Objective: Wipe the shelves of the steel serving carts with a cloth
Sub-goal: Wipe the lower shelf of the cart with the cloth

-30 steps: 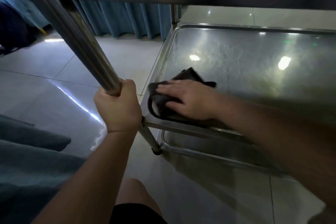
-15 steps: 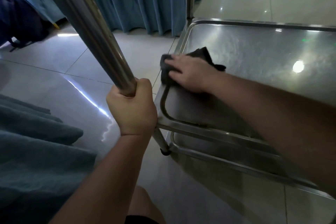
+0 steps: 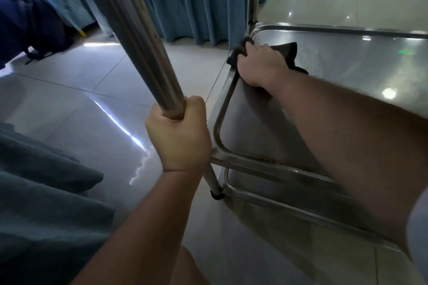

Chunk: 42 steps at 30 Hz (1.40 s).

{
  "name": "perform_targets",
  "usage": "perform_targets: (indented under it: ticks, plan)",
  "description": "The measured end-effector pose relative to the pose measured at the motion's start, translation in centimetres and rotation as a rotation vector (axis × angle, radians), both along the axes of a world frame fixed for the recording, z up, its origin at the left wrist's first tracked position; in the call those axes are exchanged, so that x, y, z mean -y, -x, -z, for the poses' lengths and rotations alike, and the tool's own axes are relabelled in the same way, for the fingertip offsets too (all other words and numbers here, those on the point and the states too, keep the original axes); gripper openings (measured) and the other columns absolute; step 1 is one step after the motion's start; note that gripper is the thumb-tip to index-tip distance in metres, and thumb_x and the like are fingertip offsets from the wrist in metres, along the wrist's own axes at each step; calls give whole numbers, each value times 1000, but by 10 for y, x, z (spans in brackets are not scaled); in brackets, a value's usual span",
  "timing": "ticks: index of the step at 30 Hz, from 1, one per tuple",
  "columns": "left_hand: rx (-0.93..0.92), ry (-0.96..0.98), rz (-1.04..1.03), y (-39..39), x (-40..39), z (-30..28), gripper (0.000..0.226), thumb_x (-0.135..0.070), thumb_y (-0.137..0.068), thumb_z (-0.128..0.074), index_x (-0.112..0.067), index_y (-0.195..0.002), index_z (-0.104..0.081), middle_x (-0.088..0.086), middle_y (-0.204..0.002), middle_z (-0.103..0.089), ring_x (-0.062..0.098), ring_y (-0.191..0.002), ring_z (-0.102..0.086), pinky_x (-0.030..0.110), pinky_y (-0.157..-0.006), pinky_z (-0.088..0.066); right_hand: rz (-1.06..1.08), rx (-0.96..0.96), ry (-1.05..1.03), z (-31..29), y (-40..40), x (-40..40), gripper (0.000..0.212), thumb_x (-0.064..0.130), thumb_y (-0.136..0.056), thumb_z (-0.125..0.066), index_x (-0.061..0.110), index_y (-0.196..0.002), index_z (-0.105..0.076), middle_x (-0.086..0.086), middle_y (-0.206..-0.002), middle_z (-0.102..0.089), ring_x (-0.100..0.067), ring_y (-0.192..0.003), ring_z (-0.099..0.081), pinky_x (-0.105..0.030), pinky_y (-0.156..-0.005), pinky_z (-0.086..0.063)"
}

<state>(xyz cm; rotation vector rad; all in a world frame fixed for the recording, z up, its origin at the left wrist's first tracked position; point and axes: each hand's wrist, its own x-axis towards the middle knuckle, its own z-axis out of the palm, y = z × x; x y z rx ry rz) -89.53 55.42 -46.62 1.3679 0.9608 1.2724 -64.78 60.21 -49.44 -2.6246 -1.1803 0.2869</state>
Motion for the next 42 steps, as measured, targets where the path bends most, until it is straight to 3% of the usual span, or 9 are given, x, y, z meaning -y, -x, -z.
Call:
perform_targets:
  ticks: [4, 10, 16, 19, 24, 29, 36, 40, 42]
  plan:
    - [0, -6, -9, -1, 1, -2, 22, -20, -82, -62, -18, -68, -45, 8, -63, -37, 26, -55, -42, 33, -52, -41, -97, 23, -39, 1, 46, 31, 62, 44, -105, -27, 15, -160, -32, -10, -163, -39, -31, -148, -35, -48, -121, -28]
    - [0, 42, -41, -1, 7, -5, 19, -23, -82, -63, -19, -70, -48, -2, -58, -42, 20, -54, -47, 31, -51, -42, -305, -41, -2, 0, 124, 102, 64, 51, -107, -29, 28, -166, -18, 3, -173, -16, -18, -159, -10, -41, -128, -6]
    - [-48, 50, -65, 1, 7, -5, 19, -32, -78, -62, -20, -69, -49, 1, -59, -44, 25, -55, -48, 37, -54, -46, -419, -114, -76, -2, 151, 146, 57, 51, -108, -38, 30, -161, -35, 6, -170, -27, -14, -158, -15, -36, -129, -6]
    - [-69, 71, -63, 2, 7, -9, 20, -30, -78, -62, -18, -69, -50, 3, -60, -46, 25, -57, -49, 36, -56, -48, -420, -127, -71, -4, 153, 148, 60, 57, -107, -37, 31, -161, -35, 6, -170, -26, -14, -158, -14, -36, -129, -5]
    - [-44, 63, -60, 3, 9, -10, 18, -27, -81, -63, -16, -75, -50, 16, -69, -46, 27, -59, -49, 37, -54, -47, -409, -79, -90, -2, 161, 164, 57, 56, -106, -38, 29, -157, -42, 4, -169, -29, -17, -158, -18, -42, -129, -10]
    - [-16, 127, -70, 4, 16, -10, 17, -31, -81, -64, -18, -81, -52, 13, -73, -47, 24, -63, -49, 34, -55, -47, -444, -18, -111, 2, 158, 185, 57, 58, -104, -40, 31, -153, -48, 5, -166, -36, -17, -155, -25, -41, -128, -15]
    - [-167, 75, -47, 15, 30, -24, 10, -22, -92, -60, -14, -90, -56, 13, -77, -60, 15, -59, -57, 28, -51, -50, -413, 16, -57, 0, 131, 248, 58, 64, -102, -39, 38, -154, -45, 12, -166, -34, -11, -155, -23, -37, -128, -15]
    - [-335, 93, -24, 25, 32, -27, 18, -39, -95, -63, -27, -102, -53, 2, -89, -61, 16, -69, -61, 35, -62, -58, -384, 12, -9, -1, 103, 302, 58, 64, -102, -41, 40, -154, -44, 14, -167, -30, -9, -156, -22, -34, -127, -17]
    - [-426, 77, -19, 36, 37, -19, 31, -44, -92, -71, -27, -109, -51, 3, -108, -61, 19, -84, -68, 33, -61, -60, -368, 4, 7, -3, 89, 328, 57, 63, -102, -42, 41, -155, -43, 15, -168, -29, -9, -156, -21, -34, -127, -15]
